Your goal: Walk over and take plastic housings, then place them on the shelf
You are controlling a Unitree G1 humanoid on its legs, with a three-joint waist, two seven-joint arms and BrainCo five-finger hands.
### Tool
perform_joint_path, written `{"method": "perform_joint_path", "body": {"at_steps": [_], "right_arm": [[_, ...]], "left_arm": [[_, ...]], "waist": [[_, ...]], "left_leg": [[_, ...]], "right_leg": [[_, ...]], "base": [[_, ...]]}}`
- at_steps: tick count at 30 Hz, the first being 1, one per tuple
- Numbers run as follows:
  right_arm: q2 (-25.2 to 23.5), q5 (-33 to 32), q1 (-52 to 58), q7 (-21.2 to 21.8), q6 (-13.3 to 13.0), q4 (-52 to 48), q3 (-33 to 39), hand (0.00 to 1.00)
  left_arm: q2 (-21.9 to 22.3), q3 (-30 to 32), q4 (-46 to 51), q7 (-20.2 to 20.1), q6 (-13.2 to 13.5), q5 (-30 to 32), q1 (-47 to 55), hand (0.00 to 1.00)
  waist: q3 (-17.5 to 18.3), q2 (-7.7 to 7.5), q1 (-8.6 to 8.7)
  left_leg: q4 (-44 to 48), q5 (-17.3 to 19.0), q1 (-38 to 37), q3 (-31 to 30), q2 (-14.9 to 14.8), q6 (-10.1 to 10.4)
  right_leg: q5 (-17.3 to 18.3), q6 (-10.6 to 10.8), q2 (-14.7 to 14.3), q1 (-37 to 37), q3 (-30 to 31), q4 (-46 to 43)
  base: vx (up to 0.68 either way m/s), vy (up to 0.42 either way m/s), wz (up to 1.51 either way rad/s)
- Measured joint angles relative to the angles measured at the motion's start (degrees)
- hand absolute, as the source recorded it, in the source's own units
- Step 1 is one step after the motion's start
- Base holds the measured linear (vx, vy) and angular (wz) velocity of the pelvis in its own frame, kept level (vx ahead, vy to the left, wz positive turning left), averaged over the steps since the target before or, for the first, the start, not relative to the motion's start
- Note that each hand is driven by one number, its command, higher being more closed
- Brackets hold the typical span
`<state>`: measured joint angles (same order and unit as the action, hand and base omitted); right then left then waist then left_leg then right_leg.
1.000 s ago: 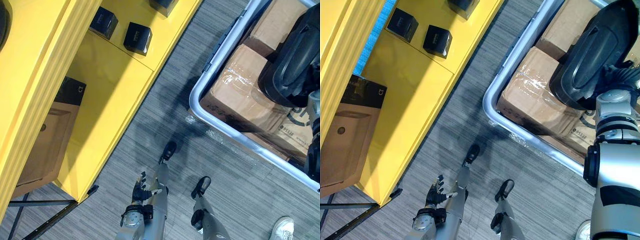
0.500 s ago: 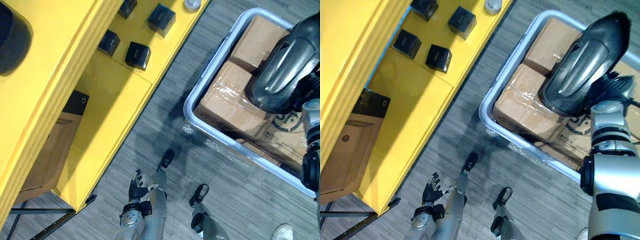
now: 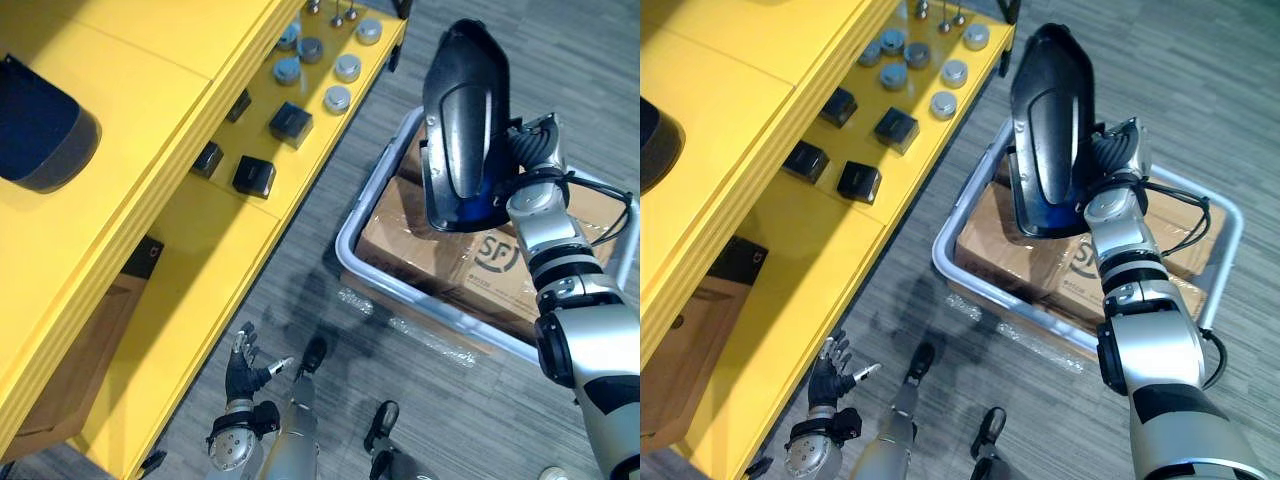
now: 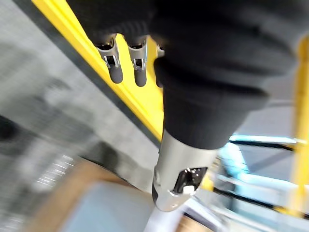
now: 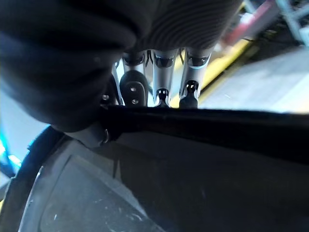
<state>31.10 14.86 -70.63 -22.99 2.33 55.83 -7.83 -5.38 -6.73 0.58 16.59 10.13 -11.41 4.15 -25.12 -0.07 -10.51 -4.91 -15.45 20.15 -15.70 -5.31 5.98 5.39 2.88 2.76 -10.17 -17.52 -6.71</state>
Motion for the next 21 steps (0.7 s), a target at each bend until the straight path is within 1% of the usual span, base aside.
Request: {"method": "perform_joint_path", "body": {"at_steps": [3, 4, 5, 6, 9, 10, 11, 13, 15, 17, 21], "right_arm": [[-0.4, 2.4, 3.5, 0.0, -0.1, -5.3, -0.4, 1.00], [-0.8, 4.0, 4.5, 0.0, -0.2, -6.6, -1.0, 1.00], [-0.9, 4.3, 5.1, 0.1, -0.2, -7.4, -1.6, 1.00], [-2.2, 6.3, 6.1, 0.5, -0.3, -8.3, -2.5, 1.00], [-2.9, 7.5, 9.4, 0.9, -0.2, -12.1, -2.5, 1.00], [-3.4, 8.2, 11.0, 1.2, -0.2, -15.3, -3.3, 1.00], [-3.9, 8.3, 11.4, 1.5, -0.2, -16.7, -4.0, 1.00], [-5.7, 8.6, 13.9, 1.7, -0.5, -22.4, -5.8, 1.00], [-7.0, 8.8, 16.1, 1.8, -0.7, -26.1, -6.2, 1.00], [-8.4, 9.0, 20.2, 1.7, -1.1, -31.5, -6.9, 1.00], [-11.8, 9.5, 24.5, 1.6, -1.2, -36.9, -7.1, 1.00]], "left_arm": [[-1.6, -0.1, -0.1, 0.1, 0.0, -3.4, -6.0, 0.00], [-2.6, -0.6, -0.4, -0.1, 0.4, -6.6, -8.8, 0.00], [-3.1, -0.9, -0.7, -0.2, 0.5, -8.1, -10.3, 0.00], [-4.6, -2.1, -2.4, -0.9, 0.8, -12.9, -14.2, 0.00], [-5.0, -4.2, -6.4, -1.8, 1.0, -18.1, -18.8, 0.00], [-4.9, -5.3, -8.3, -2.2, 1.0, -21.4, -20.1, 0.00], [-4.9, -5.6, -9.4, -2.3, 1.0, -22.8, -20.6, 0.00], [-4.7, -7.4, -13.1, -3.0, 0.8, -28.7, -22.0, 0.00], [-4.5, -8.5, -14.3, -3.2, 0.7, -32.2, -22.4, 0.00], [-4.0, -9.9, -15.5, -3.3, 0.7, -36.2, -22.6, 0.00], [-3.2, -11.9, -16.9, -3.3, 0.5, -39.2, -22.6, 0.00]], "waist": [[0.4, -0.26, 1.60], [1.4, -0.33, 2.46], [1.9, -0.40, 2.79], [3.3, -0.83, 3.42], [5.4, -1.07, 4.07], [6.6, -1.32, 4.30], [6.9, -1.33, 4.90], [9.2, -1.47, 6.60], [10.2, -1.79, 6.65], [12.6, -1.79, 6.93], [14.7, -1.80, 6.87]], "left_leg": [[0.0, 0.1, -1.5, 0.2, -0.2, 0.1], [0.0, 0.1, -1.6, 0.2, -0.2, 0.2], [0.0, 0.1, -1.7, 0.4, -0.3, 0.2], [-0.1, 0.3, -2.3, 1.5, -0.6, 0.3], [-0.1, 0.6, -3.3, 2.3, -0.8, 0.3], [-0.1, 0.8, -3.7, 3.0, -1.0, 0.4], [-0.1, 0.8, -4.1, 3.3, -1.0, 0.4], [-0.1, 1.1, -4.9, 3.8, -1.2, 0.4], [-0.1, 1.5, -6.1, 4.7, -1.4, 0.4], [-0.1, 1.8, -6.8, 4.9, -1.6, 0.6], [-0.1, 2.1, -8.1, 5.0, -1.7, 0.9]], "right_leg": [[0.0, 0.0, -0.2, 1.6, 0.1, 0.2], [0.0, 0.0, -0.2, 1.7, 0.1, 0.3], [-0.1, -0.1, -0.3, 1.7, 0.3, 0.3], [-0.3, -0.3, -0.4, 1.8, 1.4, 0.3], [-0.6, -0.4, -0.5, 2.6, 2.2, 0.9], [-1.1, -0.5, -0.7, 3.1, 2.8, 1.7], [-1.3, -0.6, -0.8, 3.6, 3.0, 2.2], [-1.8, -0.7, -1.0, 4.6, 3.4, 3.3], [-1.8, -0.7, -1.2, 5.5, 4.2, 3.8], [-1.9, -0.9, -1.4, 6.5, 4.4, 4.5], [-2.2, -1.2, -1.8, 8.5, 4.2, 5.9]], "base": [[0.01, -0.055, 0.00], [-0.01, -0.026, -0.03], [-0.02, -0.028, -0.22], [-0.01, -0.019, -0.25], [-0.01, -0.019, -0.19], [0.00, -0.013, -0.23], [0.00, -0.016, -0.18], [0.00, -0.017, -0.12], [0.01, -0.019, -0.17], [0.01, -0.023, -0.08], [0.01, -0.004, 0.02]]}}
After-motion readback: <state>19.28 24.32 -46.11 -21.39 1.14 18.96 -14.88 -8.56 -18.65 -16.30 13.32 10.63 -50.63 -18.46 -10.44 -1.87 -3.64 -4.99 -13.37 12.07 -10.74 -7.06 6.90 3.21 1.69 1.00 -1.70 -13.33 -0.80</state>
